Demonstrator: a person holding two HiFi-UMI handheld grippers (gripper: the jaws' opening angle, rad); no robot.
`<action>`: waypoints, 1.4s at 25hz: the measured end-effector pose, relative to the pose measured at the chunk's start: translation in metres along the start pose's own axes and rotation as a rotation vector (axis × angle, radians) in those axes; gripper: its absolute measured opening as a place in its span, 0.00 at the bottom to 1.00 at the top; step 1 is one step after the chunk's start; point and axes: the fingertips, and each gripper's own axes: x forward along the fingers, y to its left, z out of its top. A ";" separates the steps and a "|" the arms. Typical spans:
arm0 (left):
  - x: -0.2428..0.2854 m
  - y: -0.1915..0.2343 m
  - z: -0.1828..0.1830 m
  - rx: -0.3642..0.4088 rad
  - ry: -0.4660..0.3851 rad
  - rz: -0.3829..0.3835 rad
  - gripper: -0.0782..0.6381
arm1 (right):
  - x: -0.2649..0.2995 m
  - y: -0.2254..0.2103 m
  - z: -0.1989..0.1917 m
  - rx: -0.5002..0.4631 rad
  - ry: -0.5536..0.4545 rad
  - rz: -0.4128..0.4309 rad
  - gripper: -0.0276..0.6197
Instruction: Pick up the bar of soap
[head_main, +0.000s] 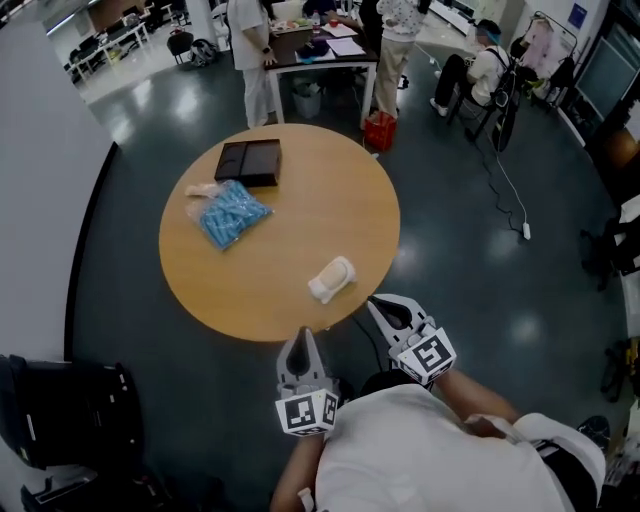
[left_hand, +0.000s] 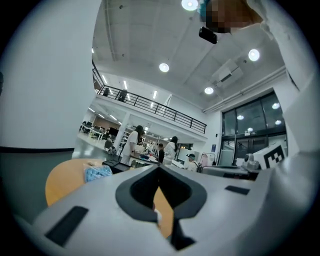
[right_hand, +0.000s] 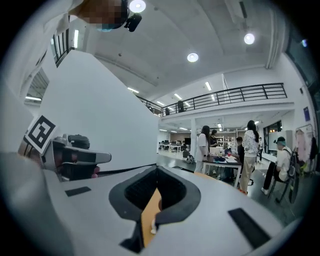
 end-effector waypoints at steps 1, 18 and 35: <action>0.009 0.007 0.002 -0.010 0.004 -0.002 0.12 | 0.012 -0.003 -0.001 -0.018 0.018 0.007 0.06; 0.088 0.079 -0.006 -0.118 0.061 0.074 0.12 | 0.145 -0.022 -0.227 -0.878 0.913 0.620 0.43; 0.079 0.119 -0.021 -0.195 0.087 0.186 0.12 | 0.169 -0.034 -0.325 -1.150 1.378 0.954 0.46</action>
